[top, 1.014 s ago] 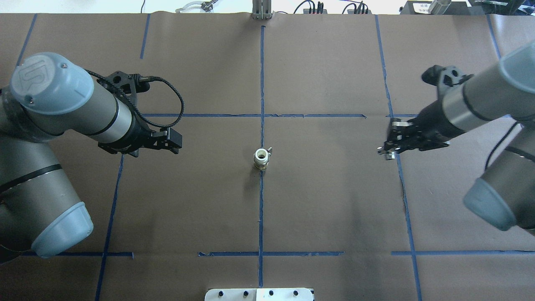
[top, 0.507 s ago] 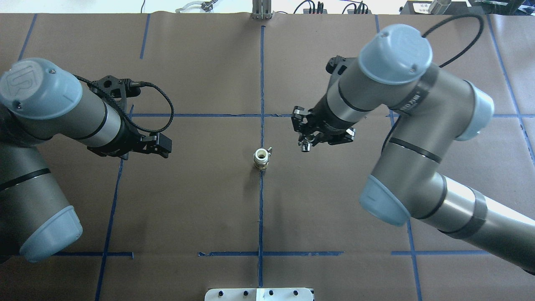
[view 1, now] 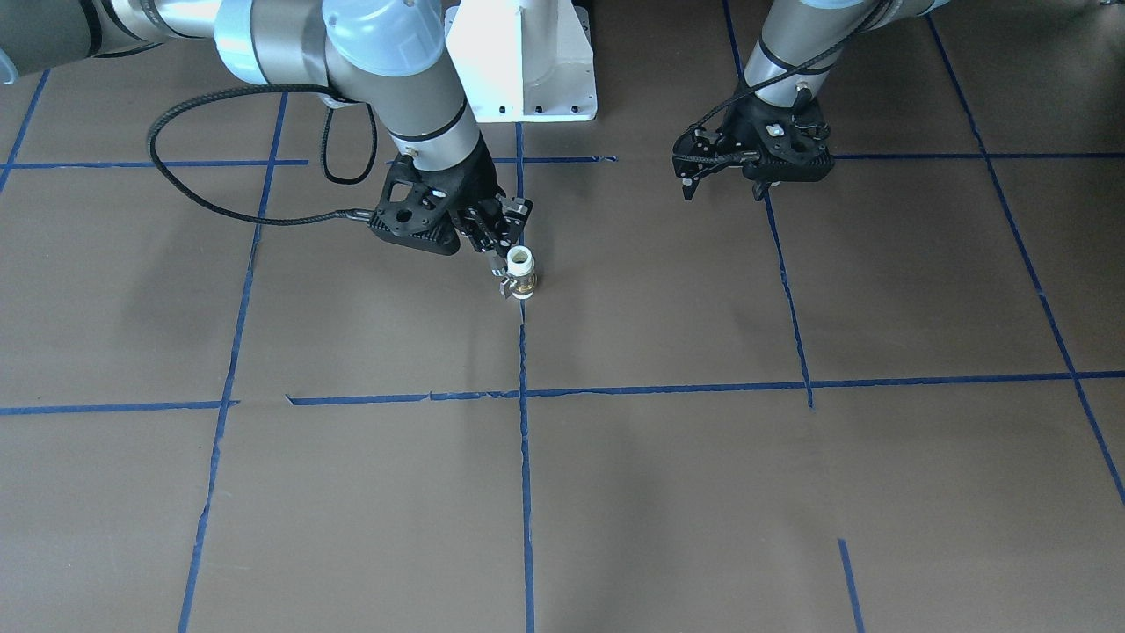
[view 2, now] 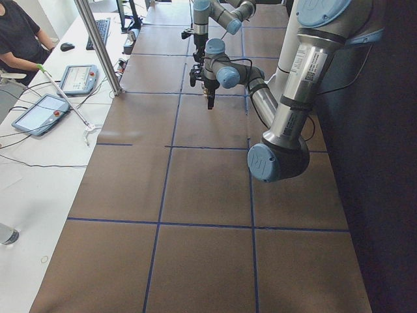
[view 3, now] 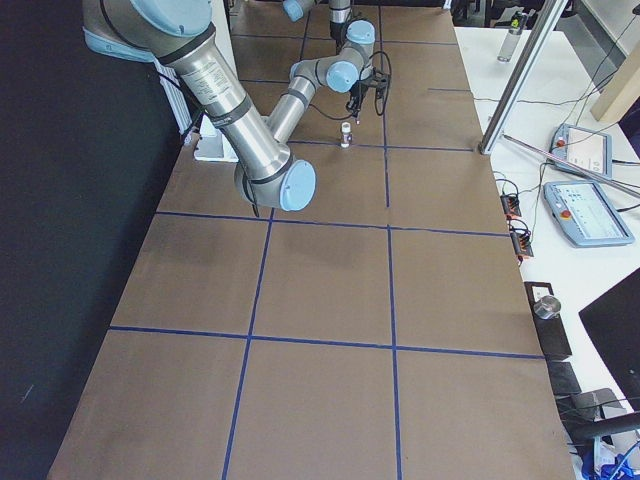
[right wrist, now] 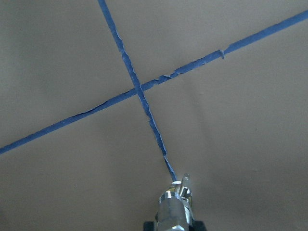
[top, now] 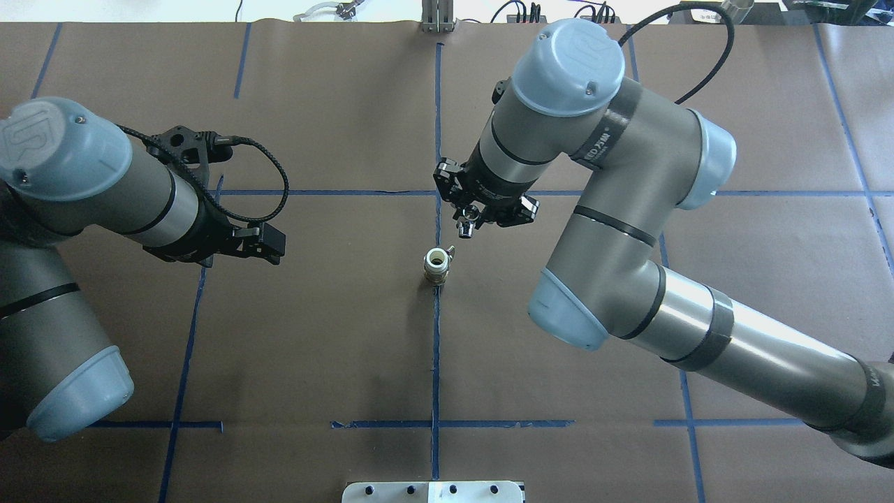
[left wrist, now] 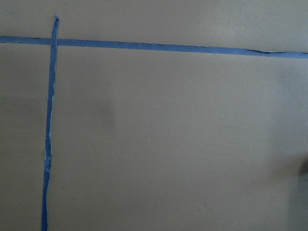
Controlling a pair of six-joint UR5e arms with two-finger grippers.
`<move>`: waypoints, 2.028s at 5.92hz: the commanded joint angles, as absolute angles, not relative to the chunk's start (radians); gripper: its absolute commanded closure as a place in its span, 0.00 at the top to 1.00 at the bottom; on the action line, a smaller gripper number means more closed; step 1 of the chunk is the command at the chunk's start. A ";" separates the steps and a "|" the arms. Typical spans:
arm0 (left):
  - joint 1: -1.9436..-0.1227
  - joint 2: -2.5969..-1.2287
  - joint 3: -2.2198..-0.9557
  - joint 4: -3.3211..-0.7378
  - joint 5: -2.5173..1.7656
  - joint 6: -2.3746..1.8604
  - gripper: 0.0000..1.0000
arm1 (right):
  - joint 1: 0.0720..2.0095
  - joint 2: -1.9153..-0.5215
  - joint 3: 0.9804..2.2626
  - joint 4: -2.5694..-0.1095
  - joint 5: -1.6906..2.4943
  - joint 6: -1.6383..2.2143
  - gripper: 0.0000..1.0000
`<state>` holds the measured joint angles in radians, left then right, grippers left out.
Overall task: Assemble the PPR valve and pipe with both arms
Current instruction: 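Carry the chrome fitting with the right gripper above the upright pipe, then lower the chrome fitting onto the pipe top and press it down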
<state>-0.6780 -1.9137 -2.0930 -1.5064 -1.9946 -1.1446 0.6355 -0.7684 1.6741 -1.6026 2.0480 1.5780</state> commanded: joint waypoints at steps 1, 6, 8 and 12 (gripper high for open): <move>-0.678 -1.913 -2.097 -1.505 -1.996 -1.147 1.00 | 0.609 -0.753 1.660 -1.608 2.046 1.580 0.00; -0.676 -1.913 -2.091 -1.506 -1.994 -1.146 1.00 | 0.568 -0.747 1.657 -1.652 2.040 1.594 0.00; -0.675 -1.913 -2.091 -1.506 -1.994 -1.146 1.00 | 0.568 -0.744 1.649 -1.652 2.034 1.594 0.01; -0.675 -1.913 -2.094 -1.508 -1.994 -1.149 1.00 | 0.568 -0.744 1.641 -1.651 2.017 1.592 0.03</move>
